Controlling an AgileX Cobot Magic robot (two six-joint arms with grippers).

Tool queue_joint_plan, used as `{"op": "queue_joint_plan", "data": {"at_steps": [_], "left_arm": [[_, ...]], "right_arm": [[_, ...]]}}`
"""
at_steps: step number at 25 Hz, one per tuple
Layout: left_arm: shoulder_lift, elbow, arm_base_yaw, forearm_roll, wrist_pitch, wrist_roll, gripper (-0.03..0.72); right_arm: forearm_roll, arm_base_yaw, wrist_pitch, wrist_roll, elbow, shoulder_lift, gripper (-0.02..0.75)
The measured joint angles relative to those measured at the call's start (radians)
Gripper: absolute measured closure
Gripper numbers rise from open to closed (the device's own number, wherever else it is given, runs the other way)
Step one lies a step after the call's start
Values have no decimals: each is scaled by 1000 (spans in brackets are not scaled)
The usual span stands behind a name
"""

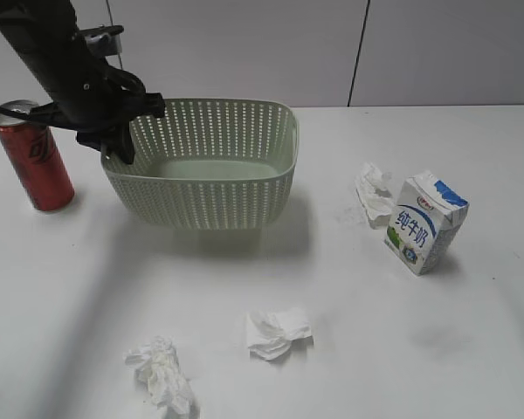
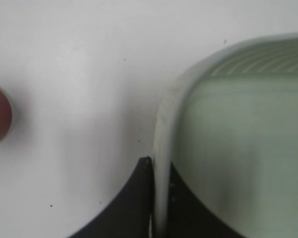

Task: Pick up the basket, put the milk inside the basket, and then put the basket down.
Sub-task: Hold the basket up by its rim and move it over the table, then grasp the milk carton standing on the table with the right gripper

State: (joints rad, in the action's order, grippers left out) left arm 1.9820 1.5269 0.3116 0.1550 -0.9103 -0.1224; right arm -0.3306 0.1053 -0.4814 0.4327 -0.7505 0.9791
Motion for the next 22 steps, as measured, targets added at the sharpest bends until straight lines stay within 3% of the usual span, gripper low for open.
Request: {"op": "queue_joint_plan", "data": {"at_steps": [6,13,17,20,22], "left_arm": [[0,0,0,0,0,0,688],[0,0,0,0,0,0,688],[0,0,0,0,0,0,688],[0,0,0,-1,0,0,688],[0,0,0,-2,-1,0,688]], "right_arm": [[38,0,36,1,-95,297,84],[41,0,179,1,-147,566,105],[37,0,210,2,-186,693,147],[27,2,222,2,-220,770,253],[21,4,227,2,-239,805,407]]}}
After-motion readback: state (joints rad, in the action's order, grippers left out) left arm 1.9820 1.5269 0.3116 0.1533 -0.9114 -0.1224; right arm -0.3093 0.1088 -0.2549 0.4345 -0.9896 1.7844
